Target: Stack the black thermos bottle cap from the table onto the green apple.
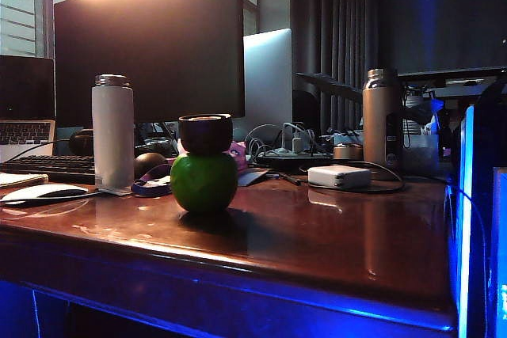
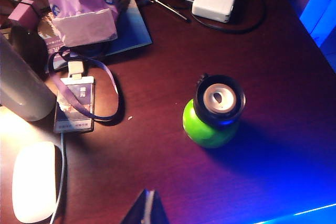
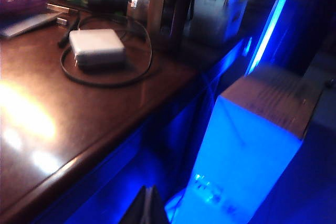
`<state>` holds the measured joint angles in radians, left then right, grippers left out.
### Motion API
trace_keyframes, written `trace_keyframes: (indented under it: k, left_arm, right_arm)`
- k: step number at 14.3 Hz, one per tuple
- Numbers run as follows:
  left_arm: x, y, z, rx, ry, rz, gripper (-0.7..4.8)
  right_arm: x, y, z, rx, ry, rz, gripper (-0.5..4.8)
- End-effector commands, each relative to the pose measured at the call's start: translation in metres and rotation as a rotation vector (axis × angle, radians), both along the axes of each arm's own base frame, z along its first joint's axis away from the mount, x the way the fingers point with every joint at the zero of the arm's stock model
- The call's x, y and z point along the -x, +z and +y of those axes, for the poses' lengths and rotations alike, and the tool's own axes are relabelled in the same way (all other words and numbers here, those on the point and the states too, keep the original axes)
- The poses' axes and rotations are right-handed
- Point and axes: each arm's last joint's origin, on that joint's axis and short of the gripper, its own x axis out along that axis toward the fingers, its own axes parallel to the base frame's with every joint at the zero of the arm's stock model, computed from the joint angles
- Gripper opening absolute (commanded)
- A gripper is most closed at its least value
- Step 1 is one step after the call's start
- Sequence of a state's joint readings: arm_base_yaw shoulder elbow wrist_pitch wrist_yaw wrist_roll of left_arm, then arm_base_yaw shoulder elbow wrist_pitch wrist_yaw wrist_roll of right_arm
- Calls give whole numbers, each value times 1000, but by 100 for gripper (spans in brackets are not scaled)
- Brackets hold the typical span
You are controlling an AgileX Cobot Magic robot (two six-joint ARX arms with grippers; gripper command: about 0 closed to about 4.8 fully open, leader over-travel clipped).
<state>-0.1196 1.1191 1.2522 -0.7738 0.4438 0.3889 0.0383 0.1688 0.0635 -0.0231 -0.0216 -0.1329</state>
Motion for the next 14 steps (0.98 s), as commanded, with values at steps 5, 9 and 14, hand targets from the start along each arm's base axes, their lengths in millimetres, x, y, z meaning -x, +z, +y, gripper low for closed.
trace_keyframes:
  k: [5, 9, 14]
  left_arm:
    - [0, 3, 0, 3, -6, -20, -6]
    - [0, 3, 0, 3, -6, -20, -6]
    - [0, 2, 0, 3, -6, -19, -6]
  right_arm:
    - [9, -21, 0, -33, -9, 93, -5]
    - [11, -19, -3, -37, -33, 61, -4]
    - [11, -19, -2, -37, -27, 60, -4]
